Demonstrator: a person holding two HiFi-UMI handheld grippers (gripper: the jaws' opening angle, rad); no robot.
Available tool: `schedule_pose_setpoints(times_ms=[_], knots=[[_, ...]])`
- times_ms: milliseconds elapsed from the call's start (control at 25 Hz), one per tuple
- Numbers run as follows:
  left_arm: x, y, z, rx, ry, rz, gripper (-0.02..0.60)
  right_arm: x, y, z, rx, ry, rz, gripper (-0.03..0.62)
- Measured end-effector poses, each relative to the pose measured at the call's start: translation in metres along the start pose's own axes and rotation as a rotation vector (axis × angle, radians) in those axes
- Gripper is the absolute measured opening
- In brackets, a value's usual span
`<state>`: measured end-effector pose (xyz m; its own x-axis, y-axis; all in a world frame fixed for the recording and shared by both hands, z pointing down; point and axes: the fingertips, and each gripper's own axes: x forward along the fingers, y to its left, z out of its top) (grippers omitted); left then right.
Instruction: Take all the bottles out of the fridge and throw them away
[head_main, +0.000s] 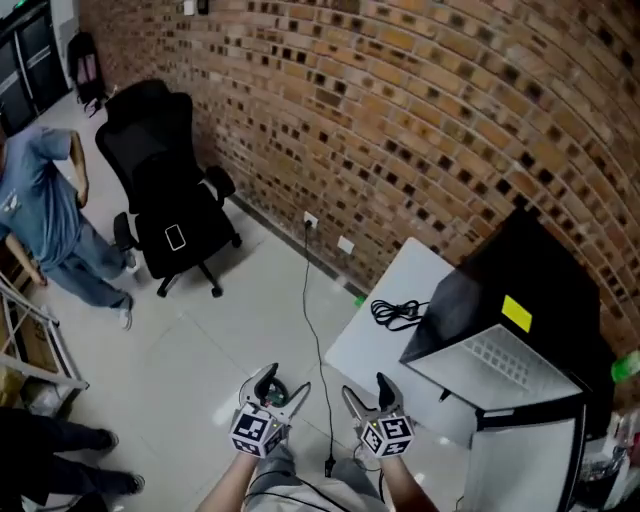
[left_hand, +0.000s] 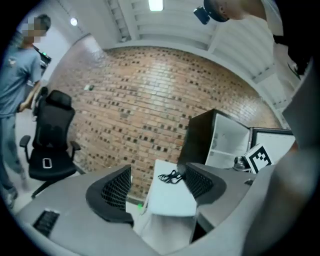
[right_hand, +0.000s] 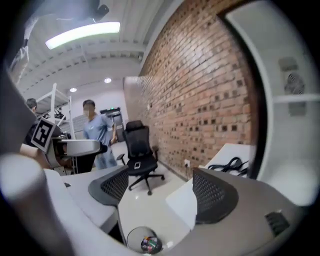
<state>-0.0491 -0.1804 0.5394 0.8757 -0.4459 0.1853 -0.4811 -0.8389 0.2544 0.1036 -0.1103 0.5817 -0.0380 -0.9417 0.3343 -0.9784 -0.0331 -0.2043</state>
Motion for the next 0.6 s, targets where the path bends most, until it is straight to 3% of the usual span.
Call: schedule_pose_setpoints(times_ms=[120,280,480,600], knots=[[0.023,-0.070,0.064,0.040,-0.060,-0.124,0.339,-0.080,-0.032,0.076,0.009,-0.224,-0.145,0.397],[0.059,-0.166,0.122,0.076,-0.167,-0.245,0.339,-0.184,-0.092,0.135,-0.004,-0.346,-0.408,0.437],[0.089,-0.274,0.142,0.160,-0.229,-0.450,0.339,-0.294,-0.137,0.168,0.083,-0.555,-0.580,0.483],[0.095,-0.313,0.141,0.191,-0.235,-0.513,0.339,-0.342,-0.158,0.163,0.088,-0.587,-0.666,0.473]])
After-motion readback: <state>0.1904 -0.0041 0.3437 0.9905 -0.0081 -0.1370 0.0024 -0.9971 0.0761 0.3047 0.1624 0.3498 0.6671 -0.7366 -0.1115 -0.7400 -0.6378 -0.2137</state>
